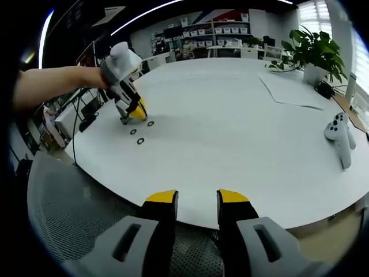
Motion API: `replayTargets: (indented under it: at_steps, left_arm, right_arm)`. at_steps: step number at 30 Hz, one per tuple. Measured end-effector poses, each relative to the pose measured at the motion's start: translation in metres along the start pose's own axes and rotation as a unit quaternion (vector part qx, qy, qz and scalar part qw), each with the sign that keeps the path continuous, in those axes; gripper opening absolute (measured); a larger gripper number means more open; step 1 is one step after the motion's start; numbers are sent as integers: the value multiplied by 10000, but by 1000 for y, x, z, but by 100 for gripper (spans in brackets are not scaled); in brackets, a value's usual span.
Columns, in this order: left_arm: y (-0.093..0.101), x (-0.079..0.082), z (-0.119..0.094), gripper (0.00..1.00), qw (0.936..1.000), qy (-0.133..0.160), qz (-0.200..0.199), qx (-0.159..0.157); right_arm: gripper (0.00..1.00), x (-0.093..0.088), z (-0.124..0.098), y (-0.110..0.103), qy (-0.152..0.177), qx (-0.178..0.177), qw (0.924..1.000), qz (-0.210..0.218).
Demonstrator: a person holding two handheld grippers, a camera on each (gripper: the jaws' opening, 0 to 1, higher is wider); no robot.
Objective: Place the washer onto the threaded stud by aligning its center hole with the stud, sliding it down to the base, and recovering from edge contact or off-axis alignment until the washer reaches the visible bottom stop.
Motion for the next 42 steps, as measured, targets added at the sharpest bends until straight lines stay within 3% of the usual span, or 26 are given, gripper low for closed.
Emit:
replayTargets:
  at_steps: [11,26,35,42]
  left_arm:
    - [-1,-4,-4,9,10000,78,-12,-9]
    - [-1,-23,-42,11,9973,649,-295,159]
    - [14,-34,-65,11,9913,1180,-495,325]
    - [34,-41,-65,6,9906,1263,-422,329]
  right_arm:
    - [29,0,0,0,6,-11,10000,11]
    - [30,-1,0,0,-28,-19,10000,27]
    - [30,-1,0,0,-25,-23,10000,43]
    - [30,-1,0,1,-20,-33,10000,70]
Point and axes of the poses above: the point that each gripper's makers call its tool centre point, and the gripper's own axes: z roughly forward along the fingers, y roughly to its right, x roughly out of its top, the point moved 6 cm from there along -z, roughly backward along the fingers, and after that the axes turned 13 degrees about -y, right-handed, at the moved point
